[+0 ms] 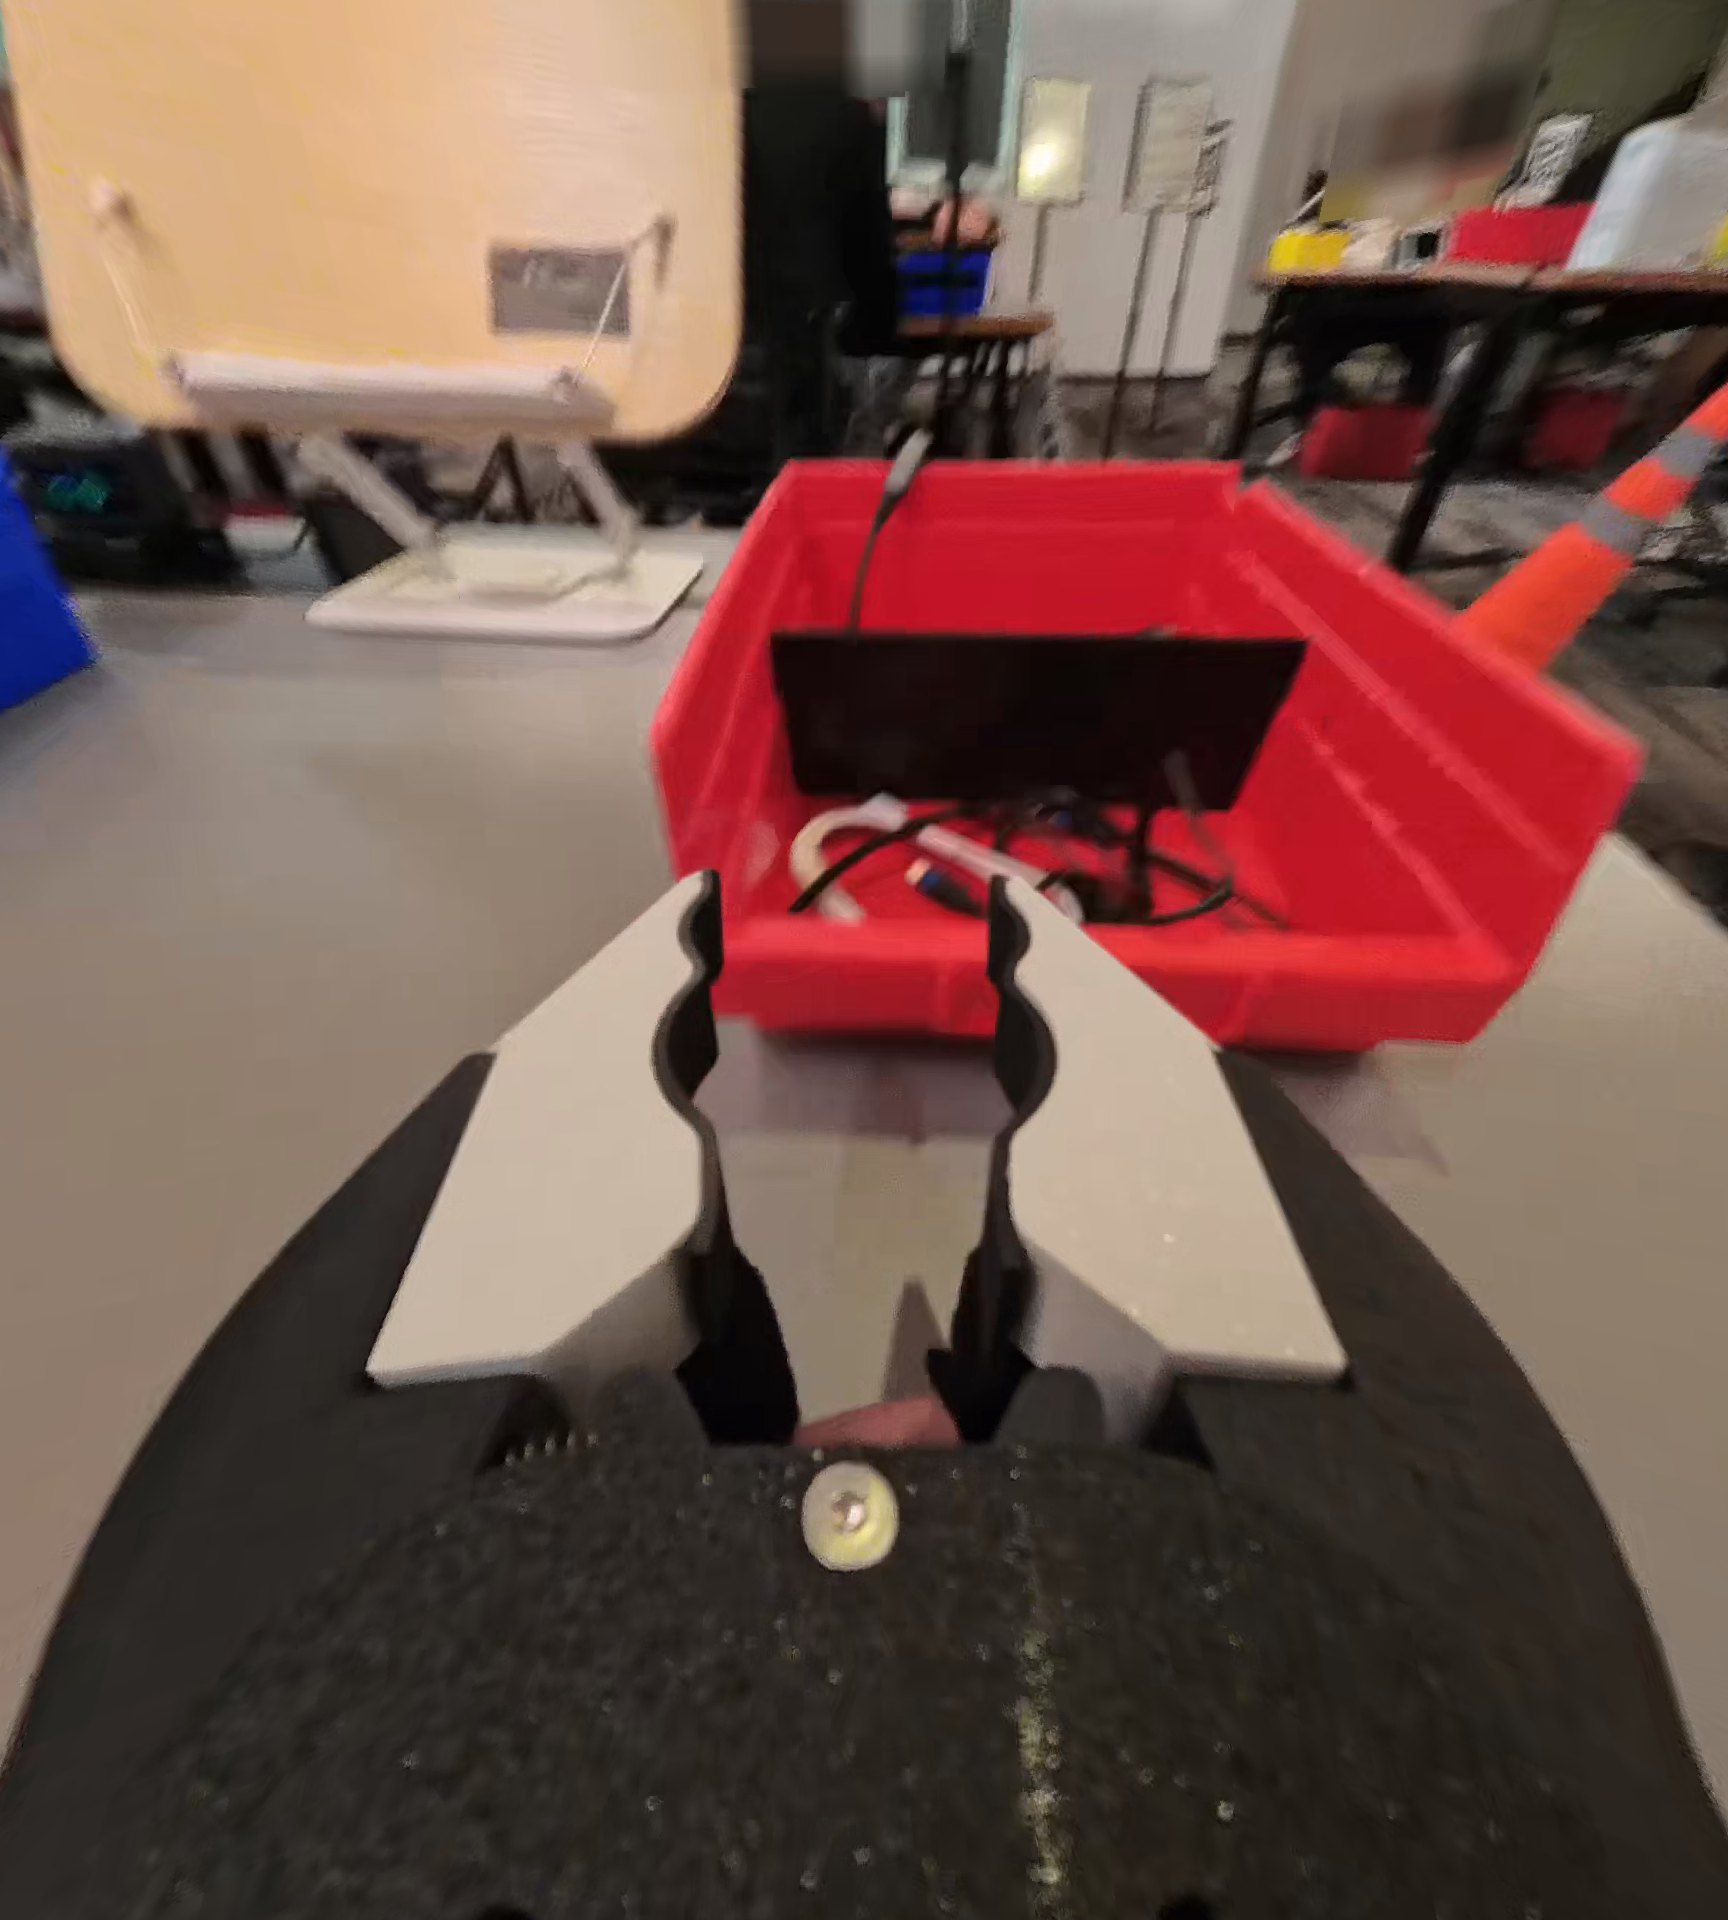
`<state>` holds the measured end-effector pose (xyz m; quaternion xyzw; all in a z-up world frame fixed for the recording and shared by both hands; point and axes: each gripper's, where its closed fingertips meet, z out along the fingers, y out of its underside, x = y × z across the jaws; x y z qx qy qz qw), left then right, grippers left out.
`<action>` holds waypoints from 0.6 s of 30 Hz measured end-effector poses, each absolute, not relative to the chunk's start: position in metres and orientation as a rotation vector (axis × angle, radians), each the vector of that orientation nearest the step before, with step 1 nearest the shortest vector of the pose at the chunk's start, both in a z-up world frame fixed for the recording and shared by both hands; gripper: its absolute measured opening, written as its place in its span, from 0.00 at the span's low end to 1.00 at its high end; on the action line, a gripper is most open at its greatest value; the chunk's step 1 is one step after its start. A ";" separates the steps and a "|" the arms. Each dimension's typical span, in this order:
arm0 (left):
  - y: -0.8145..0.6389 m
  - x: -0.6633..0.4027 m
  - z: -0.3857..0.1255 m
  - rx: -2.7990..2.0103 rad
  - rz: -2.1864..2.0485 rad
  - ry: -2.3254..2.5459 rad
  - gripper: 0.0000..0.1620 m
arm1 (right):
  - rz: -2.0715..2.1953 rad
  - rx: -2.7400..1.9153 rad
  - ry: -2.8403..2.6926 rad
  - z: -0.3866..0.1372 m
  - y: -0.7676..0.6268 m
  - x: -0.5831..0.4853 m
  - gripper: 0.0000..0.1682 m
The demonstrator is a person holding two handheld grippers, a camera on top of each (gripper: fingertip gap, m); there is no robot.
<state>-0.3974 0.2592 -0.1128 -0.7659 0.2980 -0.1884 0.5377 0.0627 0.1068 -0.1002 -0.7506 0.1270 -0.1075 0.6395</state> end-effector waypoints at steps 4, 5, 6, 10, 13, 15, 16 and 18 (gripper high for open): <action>0.285 -0.434 -0.124 -1.887 -0.296 0.561 0.19 | -0.240 -1.691 0.245 -0.086 0.103 0.057 0.31; 0.290 -0.441 -0.126 -1.899 -0.253 0.539 0.19 | -0.260 -1.712 0.244 -0.089 0.103 0.061 0.31; 0.293 -0.444 -0.128 -1.902 -0.242 0.525 0.20 | -0.254 -1.736 0.243 -0.094 0.102 0.063 0.31; 0.296 -0.449 -0.125 -1.901 -0.313 0.441 0.23 | -0.176 -1.789 0.297 -0.110 0.100 0.065 0.31; 0.296 -0.449 -0.127 -1.917 -0.287 0.481 0.25 | -0.129 -1.787 0.299 -0.110 0.101 0.060 0.31; 0.297 -0.448 -0.128 -1.909 -0.242 0.503 0.27 | -0.157 -1.793 0.273 -0.110 0.100 0.058 0.31; 0.297 -0.447 -0.128 -1.902 -0.229 0.515 0.27 | -0.175 -1.796 0.265 -0.110 0.100 0.058 0.31; 0.296 -0.445 -0.128 -1.897 -0.211 0.531 0.27 | -0.184 -1.794 0.256 -0.109 0.100 0.056 0.31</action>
